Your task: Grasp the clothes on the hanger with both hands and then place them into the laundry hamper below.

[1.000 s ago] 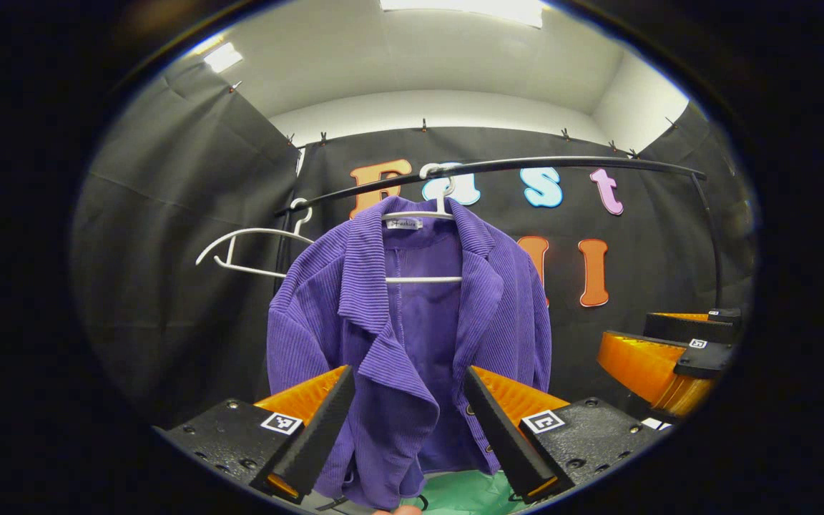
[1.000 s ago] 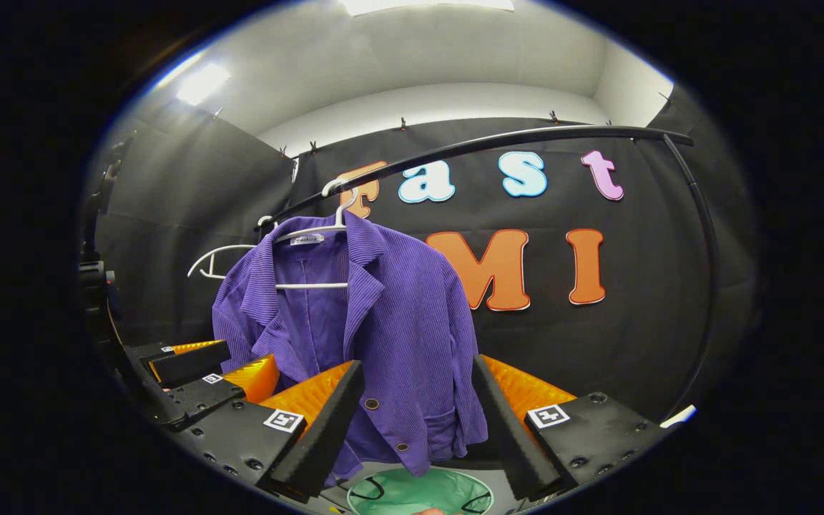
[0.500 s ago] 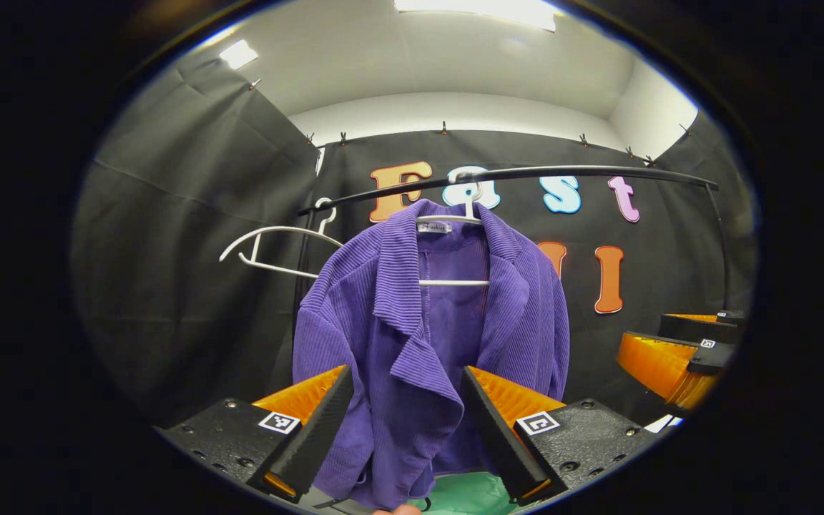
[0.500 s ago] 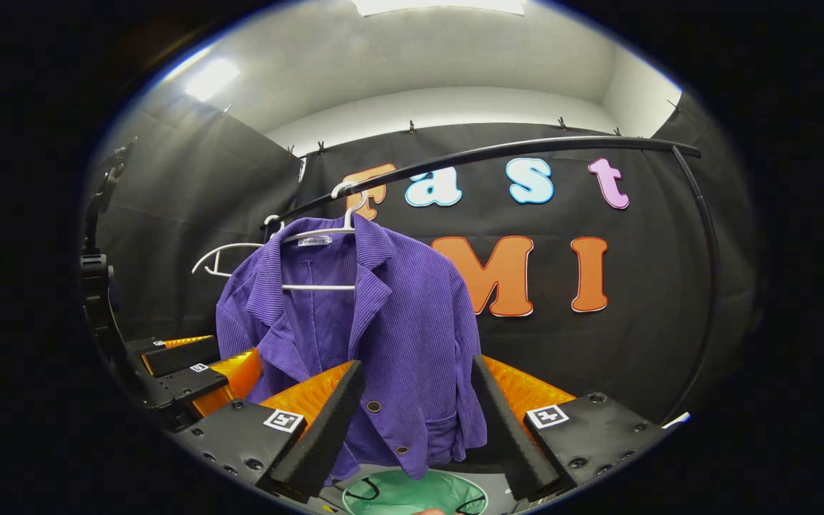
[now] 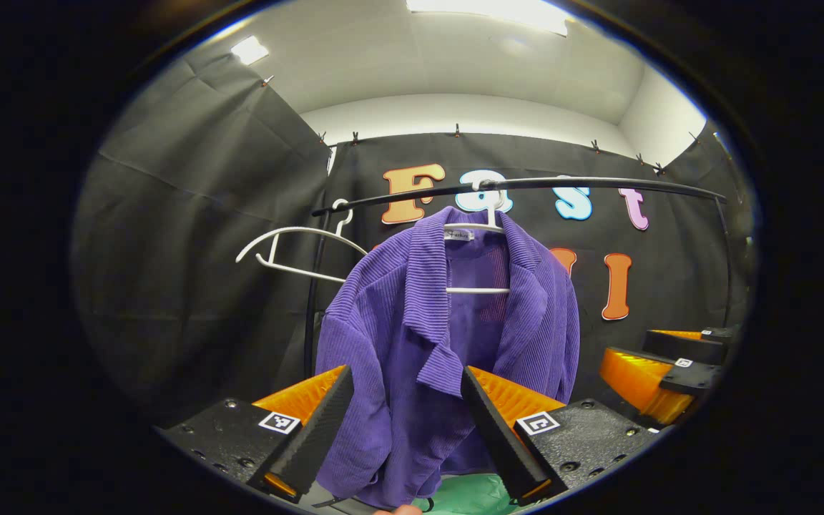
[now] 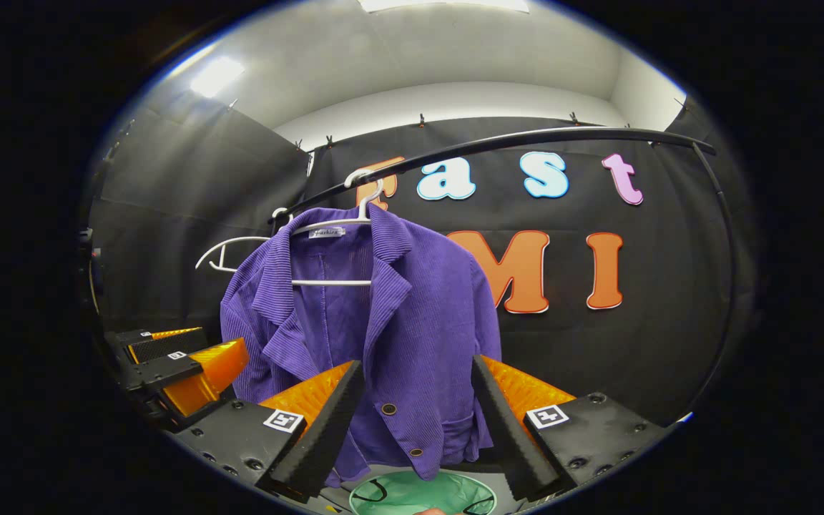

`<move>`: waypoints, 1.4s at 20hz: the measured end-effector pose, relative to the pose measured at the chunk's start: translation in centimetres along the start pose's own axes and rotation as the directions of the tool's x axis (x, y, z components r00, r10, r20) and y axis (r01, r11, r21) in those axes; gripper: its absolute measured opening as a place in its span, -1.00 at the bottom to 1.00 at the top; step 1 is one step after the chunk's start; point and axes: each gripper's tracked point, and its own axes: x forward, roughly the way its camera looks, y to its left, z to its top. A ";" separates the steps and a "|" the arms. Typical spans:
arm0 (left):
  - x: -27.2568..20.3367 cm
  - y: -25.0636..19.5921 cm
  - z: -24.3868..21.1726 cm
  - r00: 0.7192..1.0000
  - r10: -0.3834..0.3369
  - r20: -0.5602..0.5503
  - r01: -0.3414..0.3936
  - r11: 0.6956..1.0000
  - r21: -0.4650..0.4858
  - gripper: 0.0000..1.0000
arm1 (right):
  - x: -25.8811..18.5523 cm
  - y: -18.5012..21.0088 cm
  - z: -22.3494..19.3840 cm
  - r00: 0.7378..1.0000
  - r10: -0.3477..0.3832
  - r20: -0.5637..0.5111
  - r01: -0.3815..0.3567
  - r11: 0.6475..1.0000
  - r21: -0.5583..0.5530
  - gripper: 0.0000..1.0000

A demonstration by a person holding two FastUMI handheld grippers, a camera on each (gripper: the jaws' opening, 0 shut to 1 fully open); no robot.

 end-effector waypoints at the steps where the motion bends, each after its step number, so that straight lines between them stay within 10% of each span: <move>1: 0.0 0.3 -0.1 1.000 -0.016 -0.006 0.016 1.000 -0.001 0.90 | 1.2 0.6 -0.3 1.000 0.005 -0.007 -0.005 1.000 -0.004 0.89; 9: 0.2 3.7 -1.7 0.996 -0.080 -0.047 0.081 0.996 0.022 0.97 | 11.1 4.1 -1.3 0.998 -0.059 0.012 0.060 0.997 -0.042 0.89; 18: -2.2 2.7 -1.4 0.987 0.160 -0.026 -0.158 0.985 0.067 0.91 | 16.5 -3.2 -4.2 0.979 -0.198 0.050 0.201 0.978 -0.049 0.95; 22: -2.0 -0.9 -1.9 0.977 0.210 -0.022 -0.209 0.976 0.060 0.83 | 17.9 -7.8 -5.2 0.997 -0.078 0.015 0.076 0.994 0.084 0.96; 23: -1.7 -2.0 -2.0 0.979 0.205 -0.020 -0.203 0.978 0.052 0.90 | 18.6 -8.1 -5.0 1.000 -0.023 0.016 0.021 0.993 0.117 0.84; 27: 0.1 -5.1 -3.7 0.981 0.186 -0.053 -0.185 0.982 0.020 0.90 | 16.9 -9.2 -1.8 0.993 0.110 0.049 -0.116 0.982 0.147 -0.73; 28: 1.2 -6.0 -4.3 0.983 0.175 -0.062 -0.175 0.985 0.005 0.90 | 16.2 -9.4 -1.3 0.990 0.131 0.058 -0.138 0.981 0.135 -0.79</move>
